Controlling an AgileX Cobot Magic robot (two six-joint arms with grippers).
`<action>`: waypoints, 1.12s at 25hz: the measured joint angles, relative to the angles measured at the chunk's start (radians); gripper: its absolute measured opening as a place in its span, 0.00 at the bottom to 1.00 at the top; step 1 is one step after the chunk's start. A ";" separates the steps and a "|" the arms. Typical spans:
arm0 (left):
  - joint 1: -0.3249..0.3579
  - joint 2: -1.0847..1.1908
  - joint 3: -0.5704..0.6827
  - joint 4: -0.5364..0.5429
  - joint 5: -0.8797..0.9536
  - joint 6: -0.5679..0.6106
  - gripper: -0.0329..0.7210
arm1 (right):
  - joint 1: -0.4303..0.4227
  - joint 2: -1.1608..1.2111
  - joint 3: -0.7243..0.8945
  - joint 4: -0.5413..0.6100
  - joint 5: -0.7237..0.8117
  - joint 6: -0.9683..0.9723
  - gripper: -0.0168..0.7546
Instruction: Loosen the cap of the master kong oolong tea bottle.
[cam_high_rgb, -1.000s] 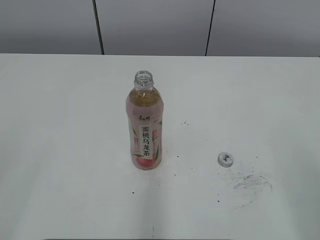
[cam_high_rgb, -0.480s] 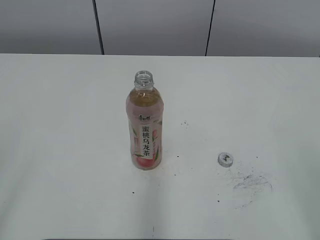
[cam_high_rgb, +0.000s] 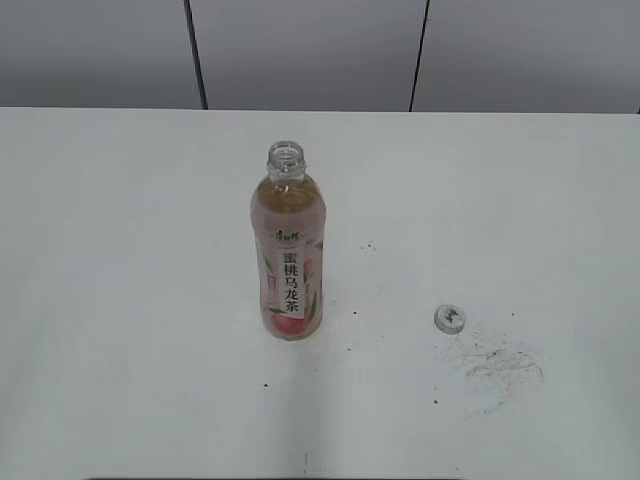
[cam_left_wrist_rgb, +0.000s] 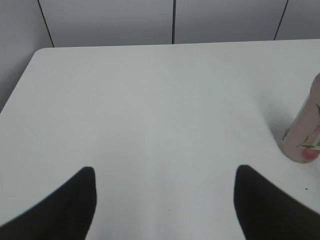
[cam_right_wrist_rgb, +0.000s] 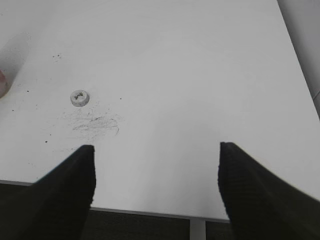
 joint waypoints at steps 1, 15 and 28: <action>0.000 0.000 0.000 0.000 0.000 0.000 0.72 | -0.006 -0.001 0.000 0.000 0.000 0.000 0.77; 0.000 0.000 0.000 0.000 0.000 0.000 0.72 | -0.047 -0.001 0.000 0.000 0.000 0.001 0.77; 0.000 0.000 0.000 -0.001 0.000 0.000 0.71 | -0.047 -0.001 0.000 0.000 0.000 0.001 0.77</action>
